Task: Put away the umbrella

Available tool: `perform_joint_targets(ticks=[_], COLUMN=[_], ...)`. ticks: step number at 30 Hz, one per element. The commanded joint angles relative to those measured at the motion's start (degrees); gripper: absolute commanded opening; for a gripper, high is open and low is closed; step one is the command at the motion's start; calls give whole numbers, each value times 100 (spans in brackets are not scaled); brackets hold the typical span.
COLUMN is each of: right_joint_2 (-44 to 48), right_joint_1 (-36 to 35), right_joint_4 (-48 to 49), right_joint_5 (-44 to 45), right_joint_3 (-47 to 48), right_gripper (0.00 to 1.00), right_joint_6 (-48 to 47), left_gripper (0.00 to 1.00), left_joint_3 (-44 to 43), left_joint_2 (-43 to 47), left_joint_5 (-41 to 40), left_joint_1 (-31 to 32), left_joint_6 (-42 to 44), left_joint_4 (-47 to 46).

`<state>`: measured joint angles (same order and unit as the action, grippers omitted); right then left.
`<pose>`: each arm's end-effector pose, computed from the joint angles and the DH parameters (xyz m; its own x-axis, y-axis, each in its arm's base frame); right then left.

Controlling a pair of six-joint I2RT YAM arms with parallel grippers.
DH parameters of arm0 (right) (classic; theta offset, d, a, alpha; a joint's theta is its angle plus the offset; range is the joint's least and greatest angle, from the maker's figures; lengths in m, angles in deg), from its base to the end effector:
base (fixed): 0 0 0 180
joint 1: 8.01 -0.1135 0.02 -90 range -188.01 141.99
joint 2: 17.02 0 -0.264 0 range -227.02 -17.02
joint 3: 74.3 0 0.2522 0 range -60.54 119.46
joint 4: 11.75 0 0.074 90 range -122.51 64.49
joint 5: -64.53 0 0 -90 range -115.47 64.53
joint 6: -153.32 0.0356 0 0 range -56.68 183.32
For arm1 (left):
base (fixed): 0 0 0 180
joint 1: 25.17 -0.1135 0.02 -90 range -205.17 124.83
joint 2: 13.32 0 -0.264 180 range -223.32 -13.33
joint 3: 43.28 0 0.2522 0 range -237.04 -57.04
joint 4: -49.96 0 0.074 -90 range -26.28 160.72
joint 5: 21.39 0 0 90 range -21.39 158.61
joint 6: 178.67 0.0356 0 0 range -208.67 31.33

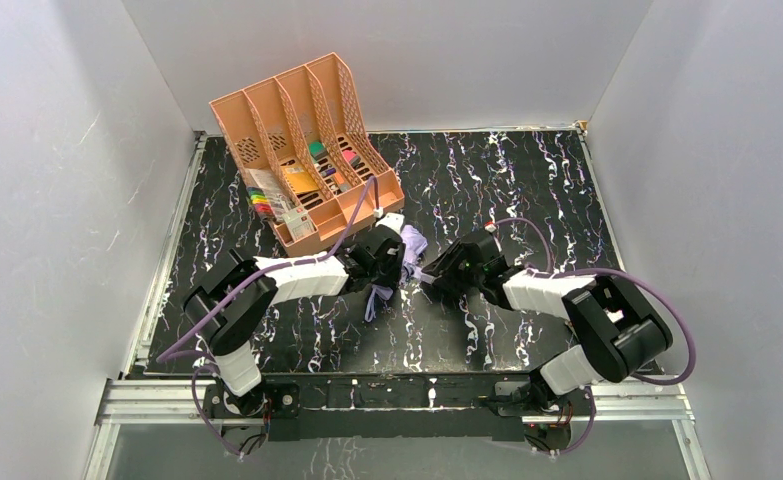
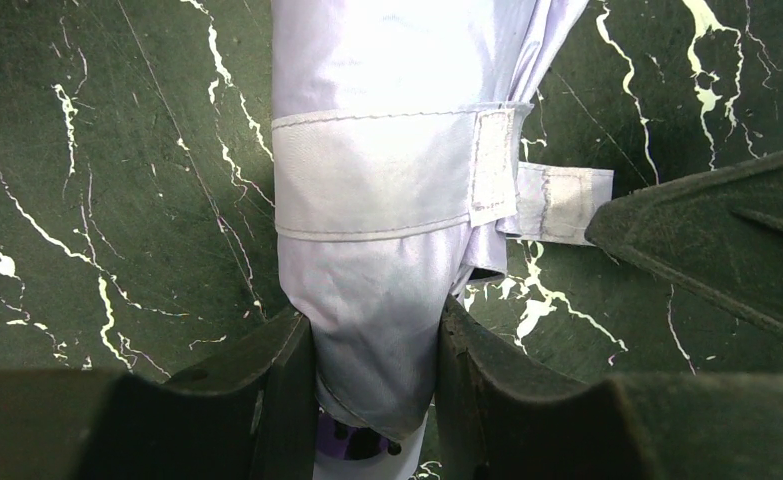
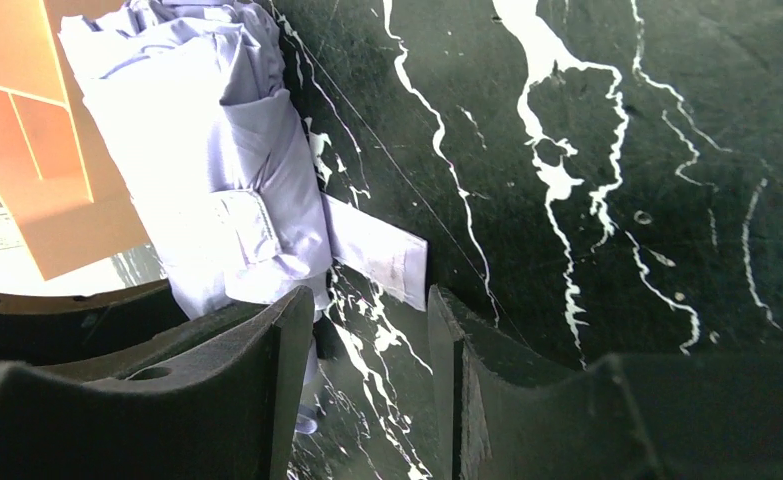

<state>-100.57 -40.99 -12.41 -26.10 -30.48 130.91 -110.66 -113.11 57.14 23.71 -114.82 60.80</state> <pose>0.2244 0.1461 0.1436 -0.7169 0.6368 -0.2838 0.2923 0.6441 0.7068 0.2402 -0.2644 0.1639 -0.6879 0.1312 -0.7139 0.3786 0.9040 -0.1987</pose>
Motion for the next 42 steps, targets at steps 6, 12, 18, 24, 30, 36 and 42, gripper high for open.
perform_joint_targets(ticks=[6, 12, 18, 24, 30, 36, 42], right_joint_2=[-324, -544, -662, -909, -1539, -1959, -2078], right_joint_1=[160, 399, 603, 719, 755, 765, 780], right_joint_4=[573, 1767, 2221, 2170, 2617, 3033, 3585], right_joint_5=[14, -691, -927, -1088, -2109, -2668, -2932], right_joint_3=[-424, -792, -755, -352, -149, 117, 83], right_gripper=[56, 56, 57, 58, 54, 47, 53], right_joint_6=[2, -177, -488, -888, -1026, -2570, -3345], left_gripper=[0, 0, 0, 0, 0, 0, 0], left_joint_3=[391, 388, 349, 320, 270, 248, 232], left_joint_2=[-726, -751, -795, -839, -875, -912, -966], left_joint_5=[-284, -312, -317, -337, -330, -347, -330], left_joint_1=[42, 68, 87, 115, 132, 157, 165], left_joint_6=[105, 69, 49, 55, 48, 55, 65], left_joint_4=[1655, 1697, 1748, 1793, 1821, 1844, 1854])
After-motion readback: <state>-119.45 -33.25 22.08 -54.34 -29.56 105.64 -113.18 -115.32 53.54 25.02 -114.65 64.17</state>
